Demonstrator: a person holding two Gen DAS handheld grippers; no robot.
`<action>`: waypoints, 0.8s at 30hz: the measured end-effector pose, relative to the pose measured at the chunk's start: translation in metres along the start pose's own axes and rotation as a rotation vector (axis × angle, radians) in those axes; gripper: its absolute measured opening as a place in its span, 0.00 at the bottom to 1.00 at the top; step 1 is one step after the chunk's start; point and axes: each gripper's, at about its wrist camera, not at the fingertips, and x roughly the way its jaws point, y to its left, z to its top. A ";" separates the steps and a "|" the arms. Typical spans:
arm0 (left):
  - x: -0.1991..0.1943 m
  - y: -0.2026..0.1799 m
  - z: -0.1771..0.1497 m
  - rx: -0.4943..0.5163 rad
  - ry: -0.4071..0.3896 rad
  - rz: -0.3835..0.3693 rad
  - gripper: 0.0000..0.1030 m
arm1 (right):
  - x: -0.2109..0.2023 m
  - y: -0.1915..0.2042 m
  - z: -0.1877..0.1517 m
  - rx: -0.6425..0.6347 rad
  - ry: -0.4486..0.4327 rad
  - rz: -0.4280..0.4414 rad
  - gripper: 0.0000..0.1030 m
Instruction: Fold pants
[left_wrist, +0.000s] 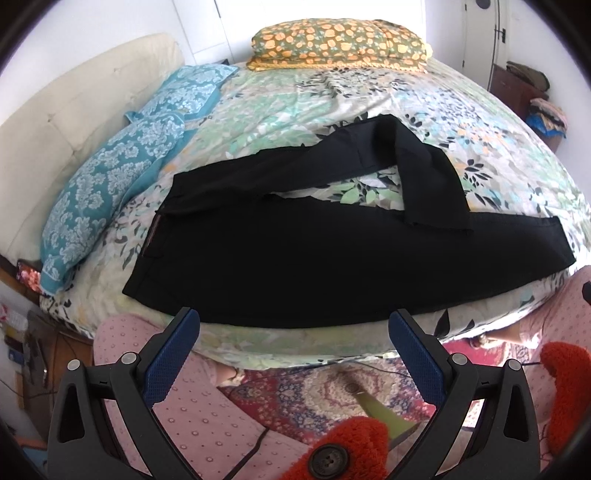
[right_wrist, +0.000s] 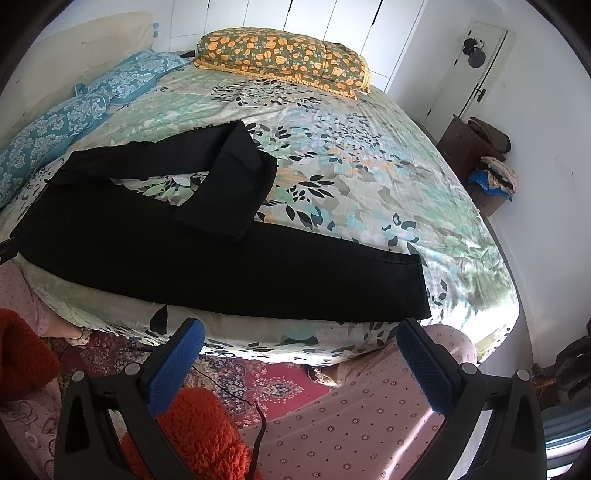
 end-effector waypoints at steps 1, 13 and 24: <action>0.000 0.000 0.000 0.001 0.001 -0.001 0.99 | 0.001 0.000 0.000 0.001 0.002 -0.001 1.00; 0.002 -0.001 0.000 0.003 0.000 -0.007 0.99 | 0.002 0.000 0.001 0.007 0.015 -0.011 1.00; 0.003 0.000 -0.001 -0.007 0.005 -0.009 0.99 | 0.001 0.000 0.000 0.002 0.012 -0.014 1.00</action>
